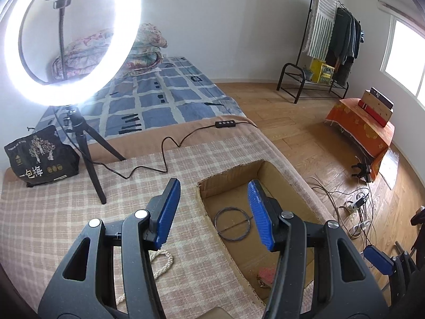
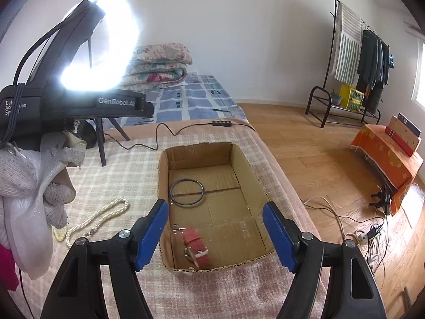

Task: Organize jewelry
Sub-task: 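Move the right tool to the pearl necklace clasp while the left tool approaches the yellow bead bracelet, then close the right tool on the necklace clasp while the left tool grips the bead bracelet, then lift the pearl necklace and bead bracelet and carry both over the box, then open the left tool to drop the bracelet while the right tool releases the necklace into the box, then withdraw both open tools from the box back toward the remaining jewelry, then lower the right tool onto the long cream pearl necklace and close it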

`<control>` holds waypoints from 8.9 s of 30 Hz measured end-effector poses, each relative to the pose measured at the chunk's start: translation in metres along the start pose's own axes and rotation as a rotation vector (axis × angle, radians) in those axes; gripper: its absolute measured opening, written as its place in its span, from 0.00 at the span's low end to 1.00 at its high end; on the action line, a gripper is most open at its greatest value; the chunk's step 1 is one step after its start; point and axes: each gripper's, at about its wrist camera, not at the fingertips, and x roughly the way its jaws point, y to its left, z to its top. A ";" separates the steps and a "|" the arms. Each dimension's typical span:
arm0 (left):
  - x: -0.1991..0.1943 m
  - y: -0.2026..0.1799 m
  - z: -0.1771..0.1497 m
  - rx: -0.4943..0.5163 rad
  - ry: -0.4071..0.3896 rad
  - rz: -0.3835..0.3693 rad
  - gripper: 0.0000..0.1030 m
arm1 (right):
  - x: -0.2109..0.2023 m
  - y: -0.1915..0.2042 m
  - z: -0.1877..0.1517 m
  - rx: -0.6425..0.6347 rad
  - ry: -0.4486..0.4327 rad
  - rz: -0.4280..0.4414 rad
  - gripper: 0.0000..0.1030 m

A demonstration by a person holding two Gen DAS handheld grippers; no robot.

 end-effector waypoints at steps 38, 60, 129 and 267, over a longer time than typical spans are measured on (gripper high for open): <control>-0.144 0.205 -0.147 -0.172 0.049 0.161 0.52 | 0.003 0.096 -0.028 -0.118 0.043 0.293 0.73; -0.077 0.248 -0.190 -0.289 0.263 0.115 0.52 | 0.127 0.174 -0.061 0.093 0.491 0.476 0.38; -0.083 0.197 -0.167 -0.206 0.150 0.199 0.05 | 0.072 0.157 -0.005 0.001 0.219 0.392 0.06; -0.138 0.183 -0.174 -0.160 0.190 0.002 0.62 | 0.088 0.104 -0.083 -0.254 0.289 0.419 0.39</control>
